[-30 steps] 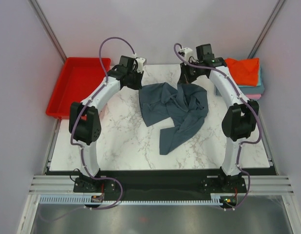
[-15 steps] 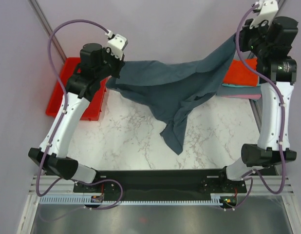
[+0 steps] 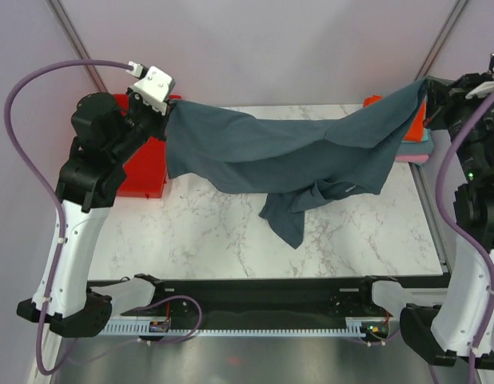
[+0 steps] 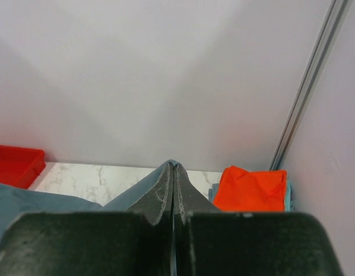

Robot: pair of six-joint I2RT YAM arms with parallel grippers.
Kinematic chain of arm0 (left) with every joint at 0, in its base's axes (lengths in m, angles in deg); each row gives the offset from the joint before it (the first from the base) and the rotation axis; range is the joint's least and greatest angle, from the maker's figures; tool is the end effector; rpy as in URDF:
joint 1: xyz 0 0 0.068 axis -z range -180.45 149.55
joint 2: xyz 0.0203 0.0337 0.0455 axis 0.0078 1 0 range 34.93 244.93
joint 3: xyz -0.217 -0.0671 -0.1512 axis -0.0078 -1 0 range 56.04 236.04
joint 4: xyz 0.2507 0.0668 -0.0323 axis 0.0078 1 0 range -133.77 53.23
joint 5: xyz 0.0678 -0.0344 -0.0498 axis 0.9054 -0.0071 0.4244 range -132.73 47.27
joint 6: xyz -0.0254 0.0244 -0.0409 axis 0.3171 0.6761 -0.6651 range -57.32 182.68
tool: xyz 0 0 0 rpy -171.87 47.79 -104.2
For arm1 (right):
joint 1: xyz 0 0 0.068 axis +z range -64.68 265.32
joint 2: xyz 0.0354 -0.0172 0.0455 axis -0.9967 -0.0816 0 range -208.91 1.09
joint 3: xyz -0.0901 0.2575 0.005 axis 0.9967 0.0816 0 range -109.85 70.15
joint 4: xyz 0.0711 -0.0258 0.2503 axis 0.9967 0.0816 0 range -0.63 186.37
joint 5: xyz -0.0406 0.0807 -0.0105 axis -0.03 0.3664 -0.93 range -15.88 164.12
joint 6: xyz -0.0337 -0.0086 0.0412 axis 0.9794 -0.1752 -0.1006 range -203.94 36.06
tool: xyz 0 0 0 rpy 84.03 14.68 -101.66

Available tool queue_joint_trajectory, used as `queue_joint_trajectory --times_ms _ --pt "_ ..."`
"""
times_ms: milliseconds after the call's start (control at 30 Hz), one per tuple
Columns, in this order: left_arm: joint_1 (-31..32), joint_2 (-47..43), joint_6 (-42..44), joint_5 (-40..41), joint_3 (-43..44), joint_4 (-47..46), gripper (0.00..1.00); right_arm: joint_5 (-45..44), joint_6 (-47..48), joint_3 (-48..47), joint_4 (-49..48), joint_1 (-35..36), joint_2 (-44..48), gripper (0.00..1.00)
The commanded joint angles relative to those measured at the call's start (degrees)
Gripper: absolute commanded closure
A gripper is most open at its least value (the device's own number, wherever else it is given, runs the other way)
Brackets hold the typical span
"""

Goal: Fold and stack the t-shirts
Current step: Flatten the tshirt out

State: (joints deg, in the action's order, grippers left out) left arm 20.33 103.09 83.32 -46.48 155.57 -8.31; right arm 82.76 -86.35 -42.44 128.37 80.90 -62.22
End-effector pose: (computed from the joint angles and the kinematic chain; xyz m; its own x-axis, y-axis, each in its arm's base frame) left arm 0.1946 -0.0764 0.5295 0.0838 0.3444 -0.9351 0.4117 0.8425 0.3473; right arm 0.1233 -0.0042 0.5939 0.1748 0.0282 -0.9842 -0.0787 0.9968 0.0146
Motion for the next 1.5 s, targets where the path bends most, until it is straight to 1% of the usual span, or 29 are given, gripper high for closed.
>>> queue_joint_trajectory --times_ms 0,33,167,200,267,300,367,400,467,500,533,567,633,700,733,767,833,867,900,933,967,1000,1033,1100,1200,1233,1300,1333,1467 --pt "-1.35 -3.02 -0.16 -4.42 3.03 6.17 0.98 0.48 -2.69 -5.77 3.78 -0.32 2.4 1.0" --pt "-1.35 -3.82 -0.34 -6.17 2.87 6.98 0.98 1.28 -2.42 -8.4 4.58 -0.32 2.84 1.0" --pt "-1.35 -8.56 -2.0 -12.4 0.06 8.13 0.98 2.08 -3.56 -10.19 5.73 -0.32 4.95 1.0" --pt "-1.44 -9.35 -2.79 -12.68 -1.86 8.13 0.98 1.64 -4.08 -9.75 5.91 -0.23 4.95 1.0" --pt "-1.35 -9.1 -3.5 -11.82 -4.59 7.61 0.98 1.99 -3.65 -7.56 5.47 -0.41 4.86 1.0" --pt "-1.35 -8.92 -3.33 -10.68 -8.52 7.08 0.98 1.64 -4.0 -3.55 4.6 -0.32 4.69 1.0" --pt "-1.35 -7.52 -3.16 -8.3 -13.11 4.54 0.98 1.11 -4.26 0.6 1.62 -0.32 3.29 1.0" --pt "-1.35 -6.82 -3.24 -8.12 -17.22 3.57 0.98 1.55 -4.26 3.76 0.91 -0.32 2.41 1.0" --pt "-1.35 -3.4 -2.8 -8.47 -20.85 0.33 0.98 3.99 -4.35 6.67 -0.85 -0.41 0.13 1.0" --pt "-1.44 -1.99 -2.8 -8.47 -24.0 -1.0 0.98 5.32 -4.0 8.25 -1.29 -0.32 -2.49 1.0" --pt "-1.44 -0.41 -3.15 -8.29 -24.9 -1.97 0.98 5.85 -3.91 10.79 -1.65 -0.32 -3.91 1.0" --pt "-1.7 3.78 -3.59 -8.03 -25.6 -3.89 0.98 6.38 -3.91 12.04 -2.52 -0.32 -5.32 1.0" --pt "-2.23 8.37 -3.68 -8.29 -25.96 -3.91 0.98 7.17 -3.48 15.2 -3.4 -0.23 -10.33 1.0" --pt "-3.72 15.13 -3.68 -8.29 -25.87 -3.91 0.98 7.44 -2.95 16.79 -4.9 -0.23 -16.03 1.0" --pt "-4.25 17.42 -5.51 -9.42 -25.35 -9.3 0.98 7.18 -2.69 16.97 -5.16 -0.32 -18.06 1.0" --pt "-5.03 22.84 -5.87 -11.26 -23.17 -10.66 0.98 6.57 -2.25 16.62 -5.51 -0.23 -22.43 1.0" --pt "-5.65 28.4 -6.75 -11.54 -18.95 -10.59 0.98 6.13 -1.37 15.22 -5.52 -0.23 -27.02 1.0" --pt "-6.61 31.74 -7.19 -11.81 -13.19 -9.72 0.98 5.34 -0.58 14.17 -5.17 -0.23 -31.13 1.0" --pt "-7.32 36.64 -7.81 -11.9 -10.08 -7.8 0.82 5.07 0.12 12.24 -4.99 -0.23 -33.0 1.0" --pt "-8.02 39.04 -9.99 -13.03 -7.09 -6.47 0.66 4.81 0.57 11.18 -4.9 -0.23 -34.85 1.0" --pt "-9.86 40.72 -11.23 -14.08 -2.28 -5.41 0.54 4.28 1.18 10.21 -4.82 -0.23 -37.65 1.0" --pt "-10.75 42.65 -12.81 -14.96 -0.66 -4.45 0.4 3.93 1.53 8.81 -4.81 -0.23 -38.72 1.0" --pt "-11.71 42.93 -15.17 -16.89 0.4 -2.44 0.33 3.66 1.71 8.19 -4.81 -0.23 -39.69 1.0" --pt "-14.0 41.89 -17.12 -18.92 0.67 0.81 0.29 3.4 1.71 7.05 -4.9 -0.23 -41.1 1.0" --pt "-16.55 39.51 -19.49 -24.54 -4.32 3.11 0.3 4.27 1.36 6.43 -4.9 -0.23 -41.19 1.0" --pt "-17.51 38.2 -21.85 -26.64 -5.91 4.86 0.31 4.71 1.1 6.42 -4.9 -0.32 -41.02 1.0" --pt "-18.4 37.31 -23.62 -30.07 -10.65 6.98 0.39 5.41 0.31 6.07 -4.9 -0.32 -41.11 1.0" --pt "-19.01 36.87 -23.63 -33.83 -13.02 9.86 0.42 6.03 0.13 5.9 -4.9 -0.32 -41.37 1.0" --pt "-19.28 36.08 -23.63 -37.91 -17.51 14.1 0.55 7.35 -1.01 3.62 -4.9 -0.23 -43.12 1.0"
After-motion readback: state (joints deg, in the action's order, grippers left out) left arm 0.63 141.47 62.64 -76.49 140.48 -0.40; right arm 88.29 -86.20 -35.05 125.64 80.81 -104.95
